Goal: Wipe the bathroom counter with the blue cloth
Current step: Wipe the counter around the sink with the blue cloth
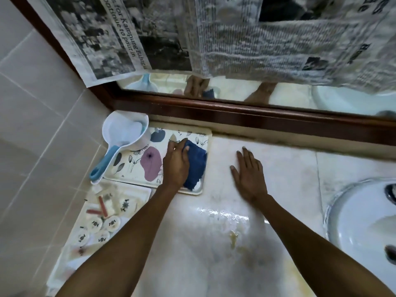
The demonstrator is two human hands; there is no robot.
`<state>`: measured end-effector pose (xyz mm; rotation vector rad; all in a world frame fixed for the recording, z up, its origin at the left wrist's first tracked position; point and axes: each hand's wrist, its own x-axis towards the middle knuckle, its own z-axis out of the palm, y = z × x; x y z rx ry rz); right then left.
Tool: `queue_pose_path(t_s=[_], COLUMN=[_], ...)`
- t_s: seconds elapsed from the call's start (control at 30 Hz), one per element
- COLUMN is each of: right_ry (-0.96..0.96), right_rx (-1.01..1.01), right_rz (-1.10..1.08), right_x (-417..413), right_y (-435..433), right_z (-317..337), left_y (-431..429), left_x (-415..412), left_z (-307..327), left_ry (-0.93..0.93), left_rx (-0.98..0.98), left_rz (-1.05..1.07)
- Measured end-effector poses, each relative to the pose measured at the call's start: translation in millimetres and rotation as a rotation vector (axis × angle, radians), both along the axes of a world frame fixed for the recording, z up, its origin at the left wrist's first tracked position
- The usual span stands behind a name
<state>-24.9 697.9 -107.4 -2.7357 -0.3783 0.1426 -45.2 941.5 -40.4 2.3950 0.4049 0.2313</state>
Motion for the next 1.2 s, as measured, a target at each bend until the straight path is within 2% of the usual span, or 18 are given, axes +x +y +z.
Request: queue_pose_path(t_s=[0.17, 0.27, 0.37, 0.47, 0.57, 0.7, 0.8, 0.9, 1.03, 1.1, 1.2], right_ry=[0.038, 0.059, 0.048, 0.021, 0.022, 0.028, 0.038, 0.069, 0.026, -0.030, -0.078], right_rx=[-0.034, -0.043, -0.063, -0.084, -0.113, -0.154, -0.210, -0.247, -0.253, -0.220, -0.178], right_rz=[-0.047, -0.153, -0.256, -0.334, -0.362, -0.410, -0.445, -0.466, -0.474, -0.495, -0.504], right_x=[-3.8, -3.8, -4.1, -11.6, -24.3, -37.3, -40.1, -40.5, -42.9, -41.3, -40.4], right_y=[-30.0, -62.4, -98.7, -130.7, -153.2, -175.6, -194.6, -213.2, -222.4, -224.9, -230.3], right_z=[20.1, 36.5, 49.6, 54.6, 53.5, 49.6, 44.3, 35.5, 19.5, 14.6, 10.8], left_y=[-46.8, -86.4, -114.7, -118.5, -113.6, -135.5, -151.0, -141.4, -109.3, -106.2, -159.7], left_x=[16.8, 26.2, 36.6, 48.0, 44.5, 38.0, 31.2, 15.6, 20.6, 32.0, 43.2], left_z=[50.9, 65.3, 64.5, 36.9, -1.1, -25.8, -46.1, -63.8, -69.8, -70.2, -68.8], left_ry=[-0.144, -0.205, -0.175, -0.030, 0.146, 0.076, 0.154, 0.181, 0.069, 0.074, 0.197], left_rx=[0.030, -0.116, -0.242, -0.292, -0.112, 0.160, 0.321, 0.390, 0.505, 0.522, 0.449], left_rz=[-0.245, -0.326, -0.329, -0.253, -0.236, -0.497, -0.646, -0.731, -0.892, -0.778, -0.339])
